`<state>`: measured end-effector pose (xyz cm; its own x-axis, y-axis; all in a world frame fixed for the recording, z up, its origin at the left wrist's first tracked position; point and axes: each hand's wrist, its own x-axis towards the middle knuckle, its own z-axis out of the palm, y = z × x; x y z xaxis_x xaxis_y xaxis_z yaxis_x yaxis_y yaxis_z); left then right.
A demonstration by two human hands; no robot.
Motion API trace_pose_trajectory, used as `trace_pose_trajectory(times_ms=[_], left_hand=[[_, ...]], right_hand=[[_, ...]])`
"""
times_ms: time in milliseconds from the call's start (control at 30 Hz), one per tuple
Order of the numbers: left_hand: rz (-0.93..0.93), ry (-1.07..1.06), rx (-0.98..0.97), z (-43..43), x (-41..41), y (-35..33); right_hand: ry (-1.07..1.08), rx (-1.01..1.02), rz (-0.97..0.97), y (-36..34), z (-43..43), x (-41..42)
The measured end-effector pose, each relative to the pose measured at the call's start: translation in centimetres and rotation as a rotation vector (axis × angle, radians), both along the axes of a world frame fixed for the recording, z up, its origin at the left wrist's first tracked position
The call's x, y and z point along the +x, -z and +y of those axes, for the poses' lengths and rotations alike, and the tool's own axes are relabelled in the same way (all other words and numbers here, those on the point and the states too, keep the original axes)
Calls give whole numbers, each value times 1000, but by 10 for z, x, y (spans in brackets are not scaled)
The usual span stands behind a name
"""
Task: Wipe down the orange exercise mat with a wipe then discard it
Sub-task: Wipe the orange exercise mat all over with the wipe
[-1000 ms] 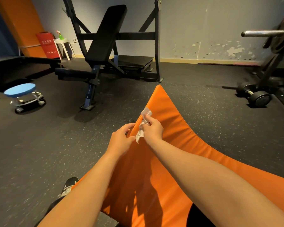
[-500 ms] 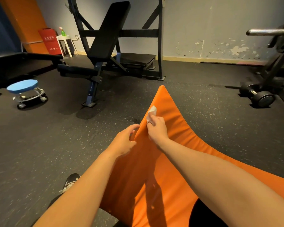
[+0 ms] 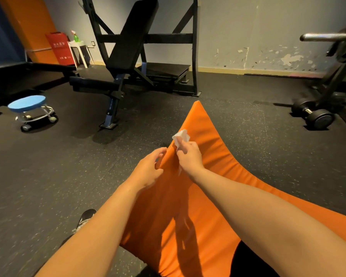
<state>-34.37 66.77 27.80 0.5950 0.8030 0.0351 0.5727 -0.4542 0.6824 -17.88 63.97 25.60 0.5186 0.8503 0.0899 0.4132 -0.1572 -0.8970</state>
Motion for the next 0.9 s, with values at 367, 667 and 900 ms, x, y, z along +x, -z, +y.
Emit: trace_pose_trajectory(times_ms=[367, 667, 900], left_hand=[[-73, -81, -58, 6, -3, 12], [47, 9, -20, 7, -13, 21], [-10, -92, -60, 4, -6, 20]], right_hand=[[23, 16, 26, -3, 7, -11], [-133, -70, -108, 20, -5, -22], [71, -50, -8, 6, 8, -19]])
